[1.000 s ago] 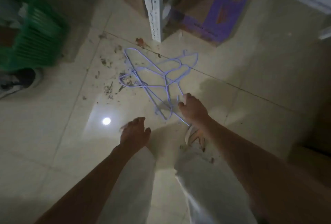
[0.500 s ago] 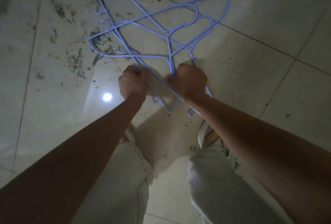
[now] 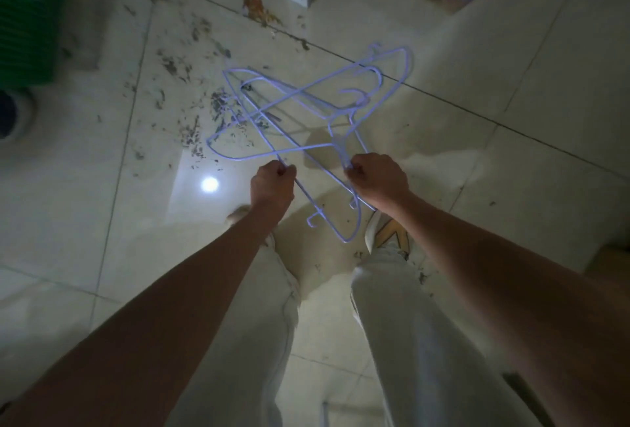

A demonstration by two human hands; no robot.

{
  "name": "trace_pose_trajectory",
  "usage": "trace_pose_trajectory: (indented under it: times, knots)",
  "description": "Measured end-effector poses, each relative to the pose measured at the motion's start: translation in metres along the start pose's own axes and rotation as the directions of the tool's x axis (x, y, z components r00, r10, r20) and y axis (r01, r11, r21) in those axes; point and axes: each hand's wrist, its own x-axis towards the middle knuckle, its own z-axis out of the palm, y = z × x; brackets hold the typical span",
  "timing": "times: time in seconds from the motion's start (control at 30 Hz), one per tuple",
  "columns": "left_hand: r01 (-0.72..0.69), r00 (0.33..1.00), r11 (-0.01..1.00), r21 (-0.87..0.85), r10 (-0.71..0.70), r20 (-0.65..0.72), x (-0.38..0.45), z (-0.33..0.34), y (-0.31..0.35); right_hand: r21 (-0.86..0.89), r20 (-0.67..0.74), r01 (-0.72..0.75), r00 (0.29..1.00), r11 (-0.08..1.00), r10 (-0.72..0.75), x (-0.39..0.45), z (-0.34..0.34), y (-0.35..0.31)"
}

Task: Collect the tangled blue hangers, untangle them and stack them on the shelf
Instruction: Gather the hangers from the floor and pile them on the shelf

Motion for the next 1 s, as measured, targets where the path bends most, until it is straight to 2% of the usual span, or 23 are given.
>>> trace_pose_trajectory:
  times: [0.07, 0.13, 0.27, 0.4, 0.5, 0.63, 0.7, 0.77, 0.87, 1.0]
  knots:
    - [0.061, 0.998, 0.992, -0.114, -0.061, 0.006, -0.023, -0.012, 0.006, 0.049, -0.032, -0.043, 0.999, 0.998, 0.044, -0.028, -0.014, -0.009]
    - [0.102, 0.995, 0.985, -0.141, -0.099, 0.031, -0.047, -0.030, 0.011, 0.119, -0.066, -0.089, 0.993, 0.989, 0.097, -0.061, -0.026, -0.022]
    - [0.050, 0.994, 0.999, -0.008, -0.049, 0.099, -0.110, -0.073, 0.023, 0.294, -0.127, -0.172, 0.968, 0.940, 0.216, -0.135, -0.047, -0.050]
    - [0.000, 0.982, 0.998, 0.060, -0.012, 0.191, -0.185, -0.124, 0.043, 0.477, -0.116, -0.252, 0.931, 0.842, 0.345, -0.227, -0.081, -0.077]
    - [-0.030, 0.960, 0.999, 0.027, 0.021, 0.280, -0.249, -0.162, 0.071, 0.674, -0.103, -0.251, 0.899, 0.694, 0.425, -0.310, -0.113, -0.098]
    - [-0.145, 0.913, 0.989, 0.029, 0.122, 0.390, -0.352, -0.204, 0.120, 0.941, -0.097, -0.075, 0.874, 0.329, 0.476, -0.440, -0.162, -0.128]
    - [-0.259, 0.871, 0.965, 0.035, 0.218, 0.440, -0.404, -0.220, 0.141, 0.981, -0.104, 0.006, 0.856, 0.192, 0.506, -0.501, -0.182, -0.136]
    - [-0.385, 0.809, 0.922, 0.029, 0.323, 0.492, -0.455, -0.233, 0.159, 0.993, -0.110, 0.066, 0.842, 0.102, 0.528, -0.556, -0.199, -0.142]
    - [-0.551, 0.705, 0.834, 0.022, 0.452, 0.546, -0.523, -0.240, 0.182, 0.987, -0.146, 0.160, 0.782, 0.031, 0.606, -0.625, -0.217, -0.145]
    - [-0.720, 0.534, 0.693, -0.022, 0.575, 0.620, -0.594, -0.231, 0.208, 0.962, -0.163, 0.269, 0.695, -0.043, 0.700, -0.695, -0.226, -0.138]
